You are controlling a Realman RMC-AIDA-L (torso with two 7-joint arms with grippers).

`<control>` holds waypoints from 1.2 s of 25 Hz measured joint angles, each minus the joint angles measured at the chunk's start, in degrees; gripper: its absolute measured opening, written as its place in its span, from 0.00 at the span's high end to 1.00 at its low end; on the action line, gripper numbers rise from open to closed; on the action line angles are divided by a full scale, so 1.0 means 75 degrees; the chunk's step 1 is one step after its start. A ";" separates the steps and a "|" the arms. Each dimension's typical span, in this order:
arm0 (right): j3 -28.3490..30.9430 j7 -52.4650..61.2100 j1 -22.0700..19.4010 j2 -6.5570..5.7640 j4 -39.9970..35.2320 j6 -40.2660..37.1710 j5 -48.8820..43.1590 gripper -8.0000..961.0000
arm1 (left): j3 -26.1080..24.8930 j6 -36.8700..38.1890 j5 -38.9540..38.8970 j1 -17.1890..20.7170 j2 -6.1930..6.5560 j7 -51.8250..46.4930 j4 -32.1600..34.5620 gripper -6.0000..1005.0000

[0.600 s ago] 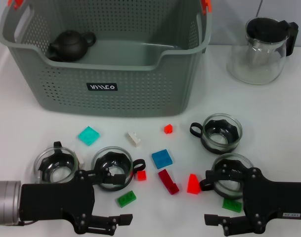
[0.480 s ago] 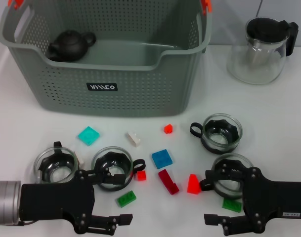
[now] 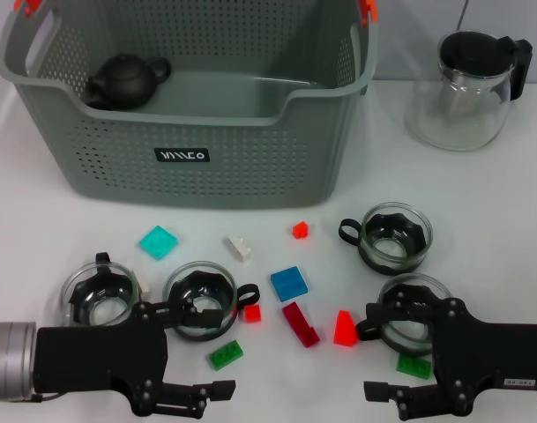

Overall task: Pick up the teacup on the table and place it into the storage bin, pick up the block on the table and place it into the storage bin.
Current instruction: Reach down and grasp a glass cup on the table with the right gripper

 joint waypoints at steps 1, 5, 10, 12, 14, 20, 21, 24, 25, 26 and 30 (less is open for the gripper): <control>0.0000 -0.0001 -0.0001 0.0000 0.0000 0.0008 0.0000 0.03 | 0.0000 0.0000 0.0000 0.0000 0.0000 0.0001 0.0000 0.14; 0.0007 -0.0001 -0.0004 0.0000 0.0000 0.0033 0.0000 0.04 | 0.0002 0.0030 -0.0010 0.0000 0.0003 0.0001 0.0000 0.14; 0.0412 -0.0003 -0.0021 0.0000 0.0000 -0.0023 0.0057 0.04 | -0.0738 0.0429 -0.0149 0.0038 0.0063 0.0030 0.0007 0.14; 0.0641 0.0032 -0.0042 -0.0003 -0.0002 -0.0093 0.0257 0.04 | -0.1240 0.0585 -0.0216 0.0076 0.0100 0.0037 -0.0013 0.14; 0.0653 0.0065 -0.0049 -0.0005 -0.0021 -0.0140 0.0296 0.04 | -0.1637 0.0737 -0.0251 0.0137 0.0148 0.0029 -0.0019 0.14; 0.0404 0.2259 0.0047 0.0005 -0.1351 -0.0627 0.0232 0.05 | -0.2342 0.0859 -0.0258 0.0430 0.0214 0.0016 0.0026 0.14; 0.0240 0.2787 0.0070 0.0013 -0.1695 -0.0746 0.0212 0.05 | -0.2396 0.0858 -0.0247 0.0455 0.0214 0.0020 0.0028 0.14; -0.0723 0.4347 0.0125 0.0021 -0.3058 -0.1049 0.0178 0.05 | -0.2501 0.0802 -0.0212 0.0499 0.0210 0.0029 0.0032 0.14; -0.1071 0.4878 0.0131 0.0014 -0.3579 -0.1059 0.0134 0.05 | -0.2503 0.0764 -0.0209 0.0508 0.0206 0.0030 0.0032 0.14; -0.1415 0.5405 0.0148 0.0003 -0.4139 -0.1069 0.0061 0.05 | -0.2504 0.0734 -0.0209 0.0508 0.0200 0.0032 0.0027 0.14; -0.2033 0.6745 0.0419 -0.0087 -0.5790 -0.1134 -0.0517 0.06 | -0.2511 0.0556 -0.0215 0.0508 0.0179 0.0045 -0.0006 0.14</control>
